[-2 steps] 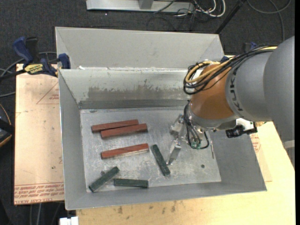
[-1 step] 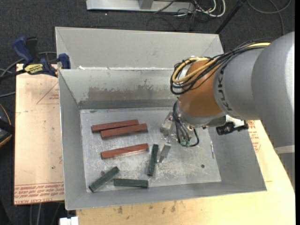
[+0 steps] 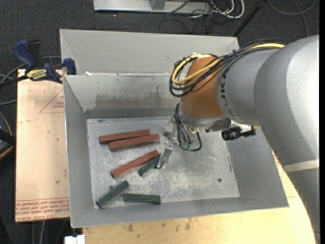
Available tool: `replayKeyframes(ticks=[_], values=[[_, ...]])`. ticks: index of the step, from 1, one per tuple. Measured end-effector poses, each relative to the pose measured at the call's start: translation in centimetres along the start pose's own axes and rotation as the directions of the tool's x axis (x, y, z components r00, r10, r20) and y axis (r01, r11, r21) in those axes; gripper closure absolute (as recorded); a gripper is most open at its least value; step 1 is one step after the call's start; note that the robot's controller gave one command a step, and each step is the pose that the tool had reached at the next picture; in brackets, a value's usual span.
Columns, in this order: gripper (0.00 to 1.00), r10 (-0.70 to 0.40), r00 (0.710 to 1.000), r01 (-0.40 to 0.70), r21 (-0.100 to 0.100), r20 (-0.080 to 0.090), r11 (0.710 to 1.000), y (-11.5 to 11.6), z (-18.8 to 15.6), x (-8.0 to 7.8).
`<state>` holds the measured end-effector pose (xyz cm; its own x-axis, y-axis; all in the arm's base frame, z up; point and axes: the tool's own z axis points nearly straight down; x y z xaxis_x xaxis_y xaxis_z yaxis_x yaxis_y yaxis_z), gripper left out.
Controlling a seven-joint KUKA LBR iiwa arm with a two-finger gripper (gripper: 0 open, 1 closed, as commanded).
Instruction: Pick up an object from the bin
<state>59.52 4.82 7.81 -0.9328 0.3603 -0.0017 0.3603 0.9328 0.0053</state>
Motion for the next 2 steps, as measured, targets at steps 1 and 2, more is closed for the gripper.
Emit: replayKeyframes(ticks=[1, 2], values=[[1.00, -0.023, 0.999, 0.024, -0.006, 0.024, 1.000, 2.93, 0.10, 3.89], [1.00, -0.023, 0.999, 0.023, -0.006, 0.024, 1.000, 2.93, 0.10, 3.89]])
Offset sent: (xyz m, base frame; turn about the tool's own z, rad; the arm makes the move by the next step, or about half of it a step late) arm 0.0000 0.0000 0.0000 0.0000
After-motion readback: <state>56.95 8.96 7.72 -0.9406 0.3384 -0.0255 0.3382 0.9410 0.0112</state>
